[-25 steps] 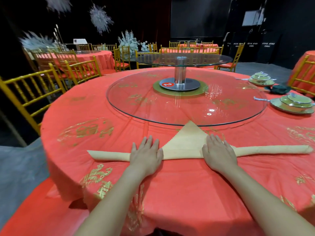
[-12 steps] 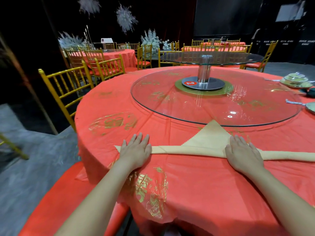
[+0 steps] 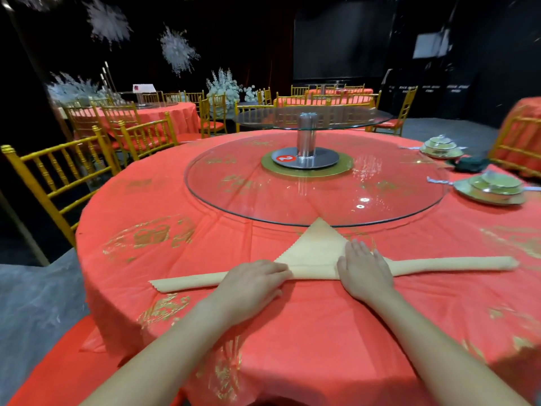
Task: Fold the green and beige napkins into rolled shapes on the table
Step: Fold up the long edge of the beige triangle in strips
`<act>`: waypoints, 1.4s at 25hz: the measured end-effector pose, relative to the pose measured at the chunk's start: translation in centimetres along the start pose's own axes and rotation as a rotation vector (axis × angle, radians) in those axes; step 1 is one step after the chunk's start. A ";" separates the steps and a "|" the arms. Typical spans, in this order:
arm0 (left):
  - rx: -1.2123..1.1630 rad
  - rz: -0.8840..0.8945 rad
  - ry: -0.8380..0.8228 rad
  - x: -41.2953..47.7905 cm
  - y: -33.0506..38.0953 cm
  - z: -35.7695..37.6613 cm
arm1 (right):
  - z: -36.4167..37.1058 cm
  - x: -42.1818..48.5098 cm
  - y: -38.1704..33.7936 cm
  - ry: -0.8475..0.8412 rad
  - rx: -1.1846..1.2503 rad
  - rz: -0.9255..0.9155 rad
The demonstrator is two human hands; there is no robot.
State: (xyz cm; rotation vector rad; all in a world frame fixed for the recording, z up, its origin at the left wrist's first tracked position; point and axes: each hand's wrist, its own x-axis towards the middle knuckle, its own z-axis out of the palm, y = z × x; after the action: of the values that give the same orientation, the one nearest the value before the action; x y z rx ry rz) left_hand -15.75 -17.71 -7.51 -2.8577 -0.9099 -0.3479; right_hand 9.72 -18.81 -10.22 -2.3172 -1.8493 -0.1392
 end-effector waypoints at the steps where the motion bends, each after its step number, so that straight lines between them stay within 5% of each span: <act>1: 0.028 -0.008 -0.012 0.5 0.1 0.2 | -0.1 0.0 -0.1 0.008 0.014 -0.007; 7: 0.179 -0.062 -0.184 3.4 0.6 -0.6 | -1.5 -1.3 1.5 0.009 0.161 -0.291; 12: 0.232 0.022 -0.211 7.0 6.4 -0.4 | -2.3 -3.1 5.9 0.366 -0.031 -0.590; 24: 0.123 0.091 -0.127 18.2 18.6 2.2 | -4.0 -4.8 16.0 0.270 -0.214 -0.234; 31: -0.163 0.328 -0.126 15.3 16.0 3.7 | -4.6 -5.3 21.5 0.123 -0.241 -0.108; 35: -0.292 0.382 -0.091 12.5 14.1 3.4 | -4.6 -7.3 18.2 0.147 -0.117 -0.097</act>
State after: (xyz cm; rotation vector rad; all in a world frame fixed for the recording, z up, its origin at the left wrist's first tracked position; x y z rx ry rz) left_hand 2.94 -21.60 -8.23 -3.2467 -0.3263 -0.3316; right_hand 25.97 -30.64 -8.41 -2.2228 -1.9267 -0.4299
